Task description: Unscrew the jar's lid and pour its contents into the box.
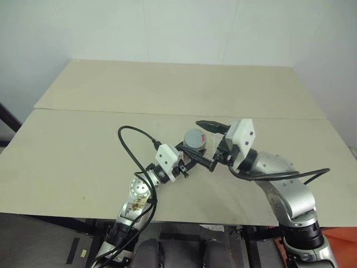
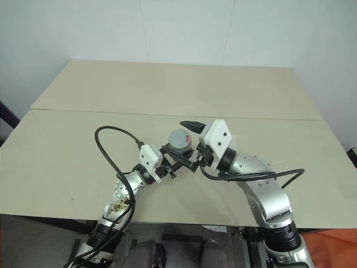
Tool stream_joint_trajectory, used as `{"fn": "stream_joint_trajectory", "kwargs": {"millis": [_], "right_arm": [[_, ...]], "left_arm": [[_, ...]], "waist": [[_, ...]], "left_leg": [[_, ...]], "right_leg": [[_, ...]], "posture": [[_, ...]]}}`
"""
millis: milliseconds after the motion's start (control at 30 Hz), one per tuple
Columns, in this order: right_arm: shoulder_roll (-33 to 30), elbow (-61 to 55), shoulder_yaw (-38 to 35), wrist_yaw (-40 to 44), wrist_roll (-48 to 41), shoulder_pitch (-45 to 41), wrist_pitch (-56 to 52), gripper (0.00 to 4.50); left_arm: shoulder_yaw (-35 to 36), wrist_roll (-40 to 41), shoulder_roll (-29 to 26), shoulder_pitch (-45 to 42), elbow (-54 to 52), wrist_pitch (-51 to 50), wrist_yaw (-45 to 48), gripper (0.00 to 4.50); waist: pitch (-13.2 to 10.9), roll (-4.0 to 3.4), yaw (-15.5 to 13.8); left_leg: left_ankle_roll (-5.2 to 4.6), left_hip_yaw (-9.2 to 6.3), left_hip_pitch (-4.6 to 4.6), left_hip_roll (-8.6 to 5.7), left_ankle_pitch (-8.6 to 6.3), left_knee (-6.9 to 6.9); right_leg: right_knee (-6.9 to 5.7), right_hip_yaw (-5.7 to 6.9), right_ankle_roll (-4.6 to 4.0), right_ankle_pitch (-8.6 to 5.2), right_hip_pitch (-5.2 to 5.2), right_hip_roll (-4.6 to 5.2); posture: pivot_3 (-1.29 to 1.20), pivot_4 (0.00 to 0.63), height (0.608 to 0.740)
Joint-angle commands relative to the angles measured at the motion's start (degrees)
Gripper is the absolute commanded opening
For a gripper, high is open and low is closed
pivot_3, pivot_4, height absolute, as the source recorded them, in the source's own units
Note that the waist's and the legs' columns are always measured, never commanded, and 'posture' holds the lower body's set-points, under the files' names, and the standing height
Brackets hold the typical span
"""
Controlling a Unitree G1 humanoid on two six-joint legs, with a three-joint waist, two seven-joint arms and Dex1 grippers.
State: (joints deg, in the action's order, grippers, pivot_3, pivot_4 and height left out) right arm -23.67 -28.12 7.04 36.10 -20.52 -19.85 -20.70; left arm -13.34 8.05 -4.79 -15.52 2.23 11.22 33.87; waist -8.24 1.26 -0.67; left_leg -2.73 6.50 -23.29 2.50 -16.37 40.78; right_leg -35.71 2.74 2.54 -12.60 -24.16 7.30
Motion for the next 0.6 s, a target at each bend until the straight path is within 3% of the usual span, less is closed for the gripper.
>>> {"fn": "stream_joint_trajectory", "kwargs": {"millis": [33,600], "right_arm": [[0.8,-0.6,-0.3,-1.6,0.6,-1.4,-0.3,4.45],[0.4,-1.5,-4.0,-3.6,0.0,1.9,-1.0,4.45]], "left_arm": [[-0.3,0.0,0.5,-0.2,-1.4,1.4,-0.4,1.99],[0.1,0.6,0.3,-0.3,-0.5,2.1,0.2,1.99]], "waist": [[0.0,0.00,0.0],[0.0,0.00,0.0]], "left_leg": [[0.00,0.00,0.00,0.00,0.00,0.00],[-0.01,0.00,0.00,0.00,-0.01,0.00]], "right_leg": [[0.00,0.00,0.00,0.00,0.00,0.00],[0.01,0.00,0.00,0.00,0.00,0.00]], "posture": [[0.00,0.150,0.740],[0.00,0.150,0.740]]}}
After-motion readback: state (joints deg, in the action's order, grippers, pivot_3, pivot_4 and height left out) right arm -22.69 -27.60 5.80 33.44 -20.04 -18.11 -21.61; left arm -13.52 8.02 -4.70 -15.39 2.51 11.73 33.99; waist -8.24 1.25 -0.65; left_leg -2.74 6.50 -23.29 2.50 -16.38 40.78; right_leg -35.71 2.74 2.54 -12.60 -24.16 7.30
